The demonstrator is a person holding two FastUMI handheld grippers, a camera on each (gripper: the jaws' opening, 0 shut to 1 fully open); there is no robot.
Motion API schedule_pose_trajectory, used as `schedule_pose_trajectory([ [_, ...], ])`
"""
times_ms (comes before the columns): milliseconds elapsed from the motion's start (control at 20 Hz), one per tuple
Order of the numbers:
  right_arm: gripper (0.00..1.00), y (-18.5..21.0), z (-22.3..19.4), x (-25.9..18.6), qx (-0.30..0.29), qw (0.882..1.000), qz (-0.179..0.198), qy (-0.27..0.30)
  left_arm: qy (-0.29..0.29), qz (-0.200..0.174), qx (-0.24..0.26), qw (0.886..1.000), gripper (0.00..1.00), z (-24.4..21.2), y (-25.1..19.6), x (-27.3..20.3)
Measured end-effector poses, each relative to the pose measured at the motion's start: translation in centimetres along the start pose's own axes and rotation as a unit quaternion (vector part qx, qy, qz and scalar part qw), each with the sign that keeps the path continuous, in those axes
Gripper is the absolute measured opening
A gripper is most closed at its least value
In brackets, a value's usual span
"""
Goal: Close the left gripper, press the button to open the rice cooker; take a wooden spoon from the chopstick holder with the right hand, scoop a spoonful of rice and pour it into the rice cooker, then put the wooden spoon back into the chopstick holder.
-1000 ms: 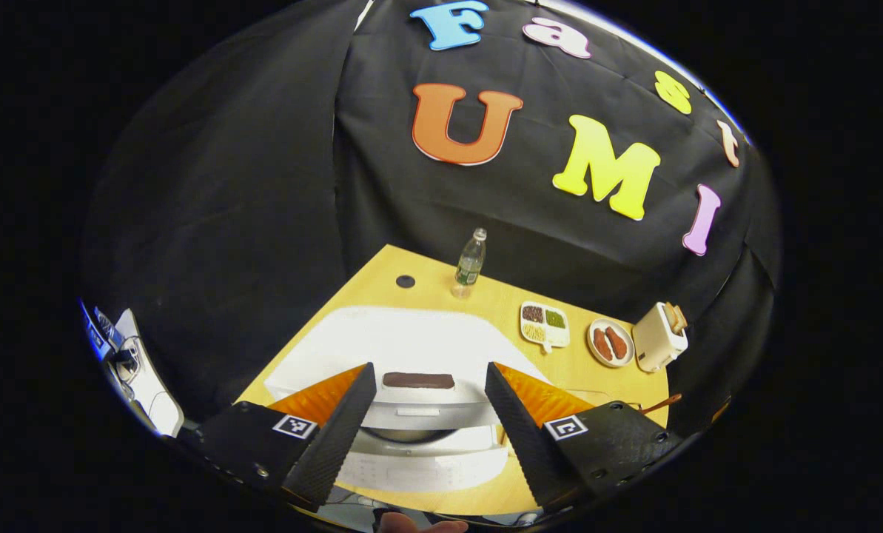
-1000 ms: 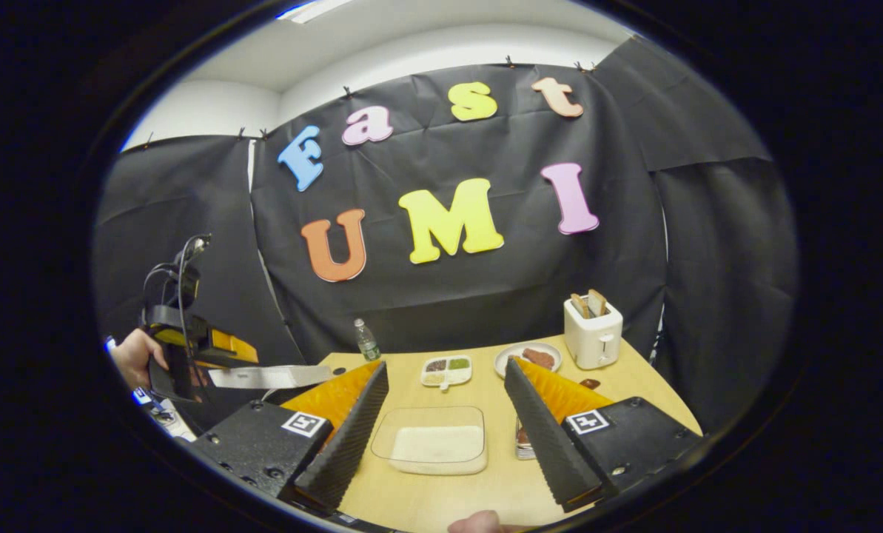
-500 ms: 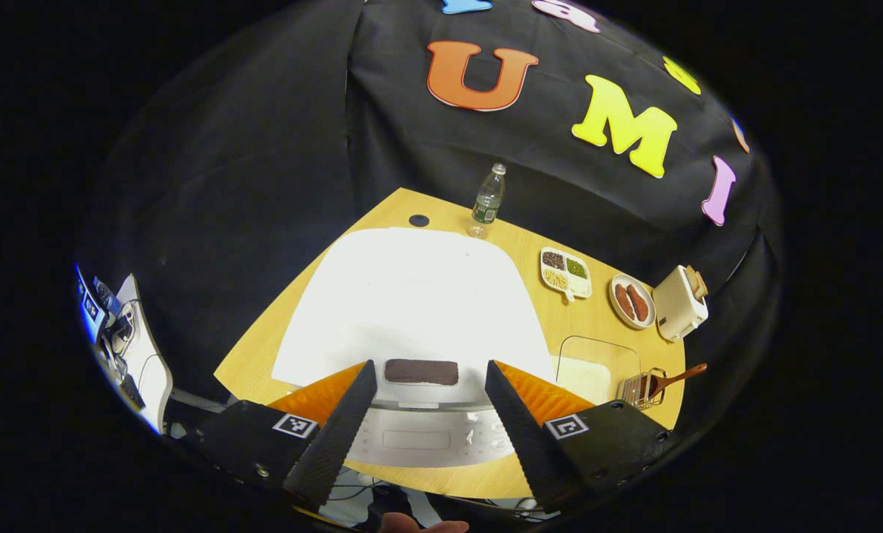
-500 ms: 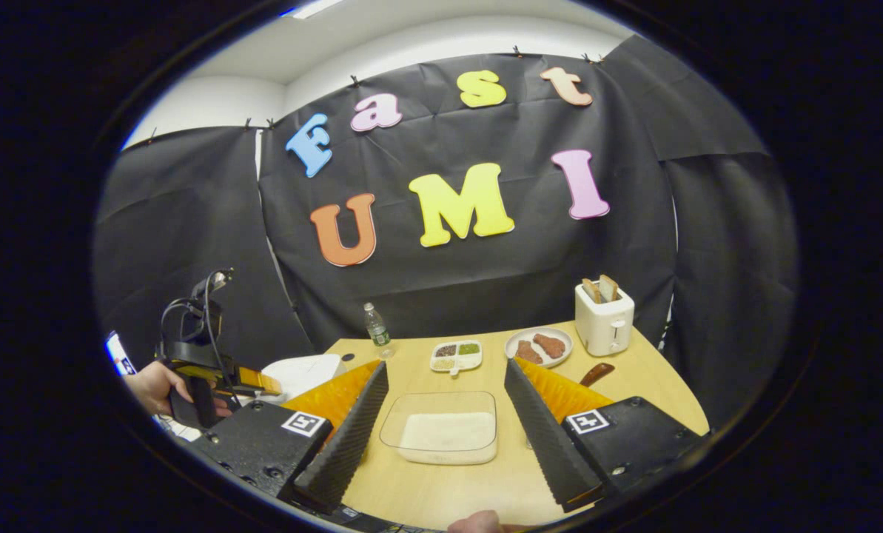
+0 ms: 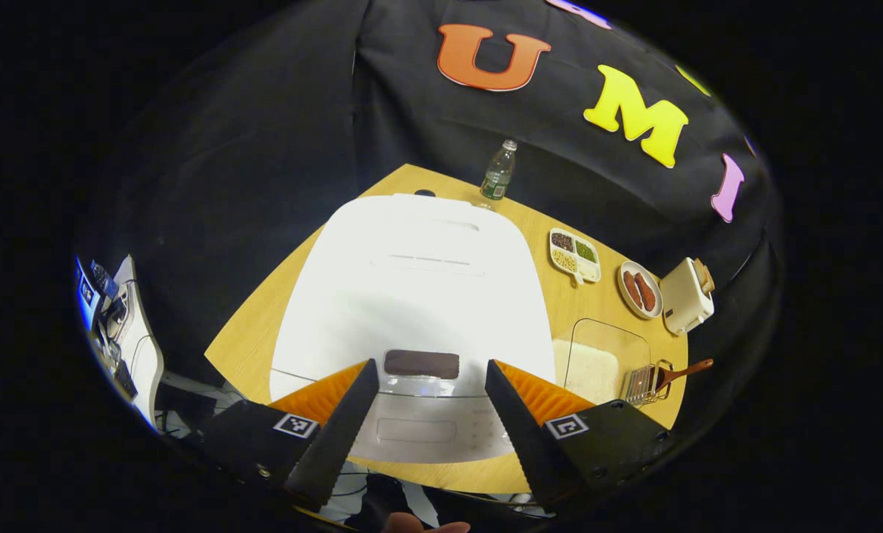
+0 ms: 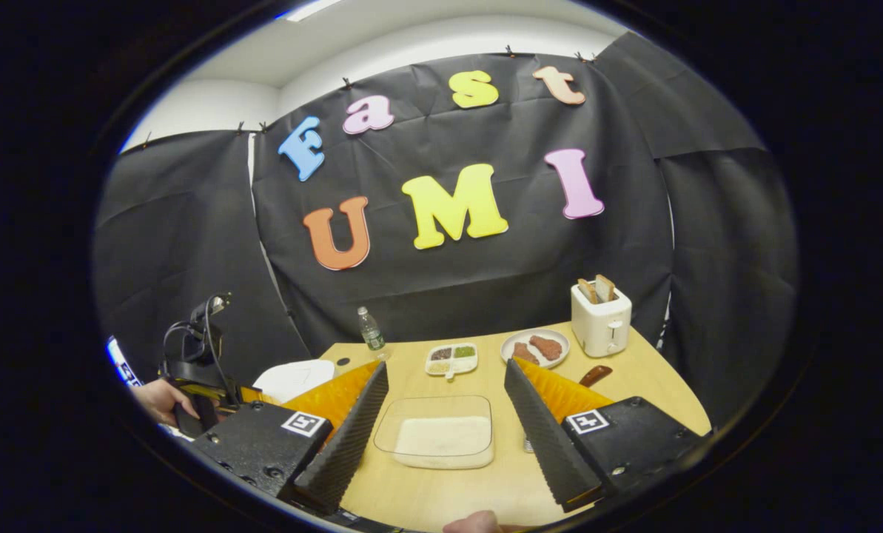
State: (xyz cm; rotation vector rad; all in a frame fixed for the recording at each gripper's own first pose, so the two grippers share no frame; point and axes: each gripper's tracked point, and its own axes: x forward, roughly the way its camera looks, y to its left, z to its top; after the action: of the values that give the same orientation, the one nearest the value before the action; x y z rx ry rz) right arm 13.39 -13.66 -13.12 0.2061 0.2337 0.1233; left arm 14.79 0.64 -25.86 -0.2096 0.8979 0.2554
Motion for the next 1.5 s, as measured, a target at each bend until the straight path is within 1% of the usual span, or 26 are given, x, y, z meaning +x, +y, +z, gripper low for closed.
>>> schedule_pose_trajectory([
  [50,0.99,-0.2,0.3,0.2,0.001,1.0,0.0,-0.004,-0.003,0.006,0.007,1.0,0.96,-0.1,0.1,0.0],
  [100,1.0,-0.3,0.3,0.4,0.002,1.0,0.001,-0.006,0.004,0.016,0.018,1.0,0.96,-0.4,0.3,0.1],
  [200,0.99,-0.4,0.0,0.9,0.008,1.0,0.005,-0.002,0.011,0.036,0.047,0.998,0.98,-0.6,0.5,0.1],
  [300,1.0,-0.7,-0.5,1.3,0.012,1.0,0.008,0.004,0.013,0.039,0.034,0.999,0.97,-0.4,0.3,0.2],
  [350,0.99,-0.8,-0.8,1.6,0.014,1.0,0.009,0.007,0.018,0.037,0.032,0.999,0.98,-0.5,0.3,0.2],
  [500,0.99,-0.7,-2.6,2.5,0.025,0.999,0.024,0.028,0.023,0.036,0.04,0.998,0.99,-0.6,0.4,0.4],
  [550,1.0,-0.4,-3.0,2.8,0.029,0.998,0.032,0.034,0.025,0.038,0.039,0.998,0.99,-0.6,0.4,0.2],
  [600,0.99,-0.1,-3.3,3.1,0.031,0.998,0.038,0.037,0.023,0.038,0.037,0.998,0.99,-0.6,0.4,0.1],
  [750,1.0,0.5,-2.7,3.6,0.024,0.998,0.054,0.033,0.002,0.048,0.029,0.998,0.99,0.0,0.3,0.5],
  [800,1.0,0.6,-2.5,3.7,0.019,0.998,0.057,0.032,-0.006,0.05,0.038,0.998,0.98,0.2,0.4,0.5],
  [900,0.99,0.4,-1.8,3.7,0.014,0.998,0.058,0.026,-0.021,0.049,0.033,0.998,0.96,0.6,0.1,0.4],
  [1000,1.0,0.1,-1.3,3.5,0.009,0.998,0.055,0.02,-0.035,0.042,0.025,0.998,0.97,0.7,-0.2,0.2],
  [1050,1.0,0.1,-1.4,3.5,0.005,0.998,0.054,0.022,-0.04,0.041,0.025,0.998,0.96,0.7,-0.2,0.1],
  [1150,1.0,0.2,-1.8,3.0,-0.002,0.998,0.052,0.029,-0.028,0.041,0.023,0.998,0.96,-0.4,0.0,-0.3],
  [1200,1.0,0.5,-1.7,2.6,-0.004,0.998,0.05,0.027,-0.04,0.039,0.029,0.998,0.98,-0.1,0.0,-0.7],
  [1250,0.99,0.6,-1.5,2.2,-0.005,0.999,0.047,0.022,-0.05,0.035,0.028,0.998,0.96,0.2,0.0,-0.9],
  [1350,1.0,1.1,-1.5,1.2,-0.014,0.999,0.04,0.017,-0.084,0.021,0.016,0.996,0.95,1.4,-0.3,-2.0],
  [1400,1.0,1.6,-1.5,0.5,-0.02,0.999,0.038,0.015,-0.11,0.012,0.012,0.994,0.95,2.1,-0.8,-3.0],
  [1450,0.98,2.0,-1.1,-0.4,-0.027,0.999,0.034,0.01,-0.141,-0.001,0.011,0.99,0.95,2.9,-1.2,-4.5],
  [1500,1.0,2.3,-0.7,-1.4,-0.035,0.999,0.028,0.002,-0.173,-0.016,0.013,0.985,0.94,3.7,-1.6,-6.3],
])
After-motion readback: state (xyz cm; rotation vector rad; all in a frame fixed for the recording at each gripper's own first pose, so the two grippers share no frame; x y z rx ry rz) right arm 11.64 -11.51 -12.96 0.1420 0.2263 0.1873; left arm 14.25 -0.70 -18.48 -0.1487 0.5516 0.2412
